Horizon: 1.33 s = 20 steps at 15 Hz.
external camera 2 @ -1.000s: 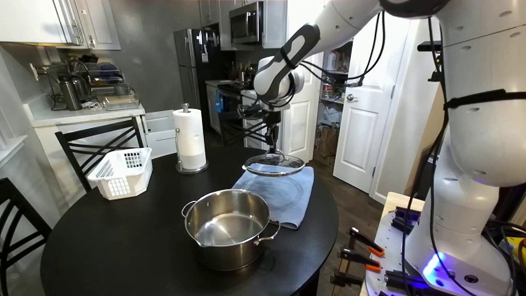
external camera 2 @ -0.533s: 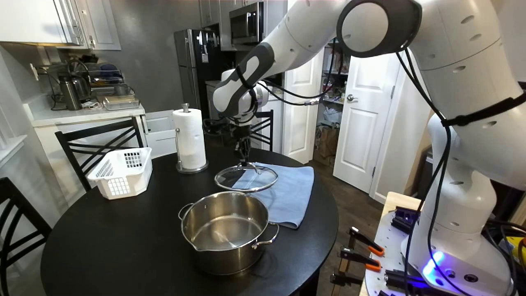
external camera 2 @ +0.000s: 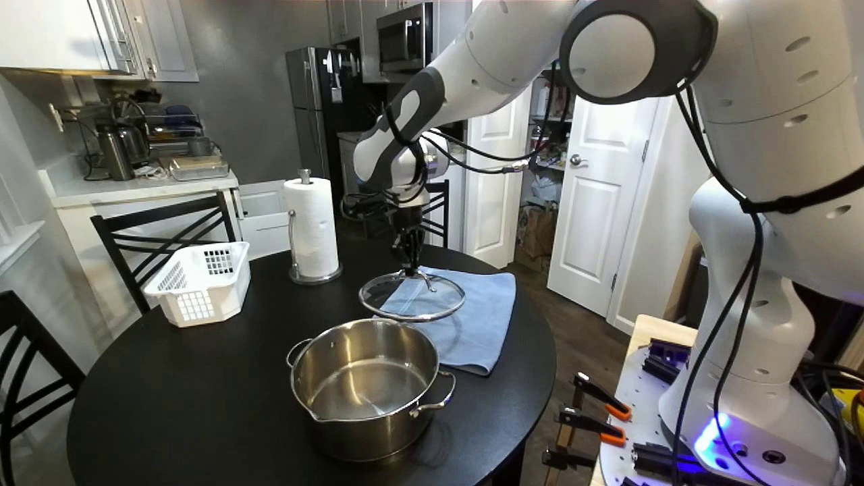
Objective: Remove the glass lid from the silver pot and put it on the blue towel on the table
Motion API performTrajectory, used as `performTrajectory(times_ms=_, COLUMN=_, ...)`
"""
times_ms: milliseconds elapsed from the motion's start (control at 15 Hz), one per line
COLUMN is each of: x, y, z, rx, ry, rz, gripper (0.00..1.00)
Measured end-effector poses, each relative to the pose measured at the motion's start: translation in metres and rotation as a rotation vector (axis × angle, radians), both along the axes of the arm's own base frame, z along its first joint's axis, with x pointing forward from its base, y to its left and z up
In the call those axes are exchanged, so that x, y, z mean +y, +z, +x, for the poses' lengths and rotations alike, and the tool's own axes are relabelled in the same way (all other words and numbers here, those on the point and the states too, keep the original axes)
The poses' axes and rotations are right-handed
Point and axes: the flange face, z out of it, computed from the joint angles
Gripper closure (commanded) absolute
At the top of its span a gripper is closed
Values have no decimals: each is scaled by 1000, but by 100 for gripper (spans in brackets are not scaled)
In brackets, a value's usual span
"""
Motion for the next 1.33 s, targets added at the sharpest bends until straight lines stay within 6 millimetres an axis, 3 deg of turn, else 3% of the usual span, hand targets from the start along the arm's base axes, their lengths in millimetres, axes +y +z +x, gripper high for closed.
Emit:
performTrajectory(times_ms=467, x=-10, y=-21, z=-32, rx=97, ry=-109, rz=58, gripper=93)
performTrajectory(times_ms=1000, x=-36, y=-58, z=-66, rx=214, ry=-240, rz=84, gripper=93)
performTrajectory(times_ms=1333, x=-43, y=-50, z=-85, rx=216, ry=-281, rz=56, gripper=93)
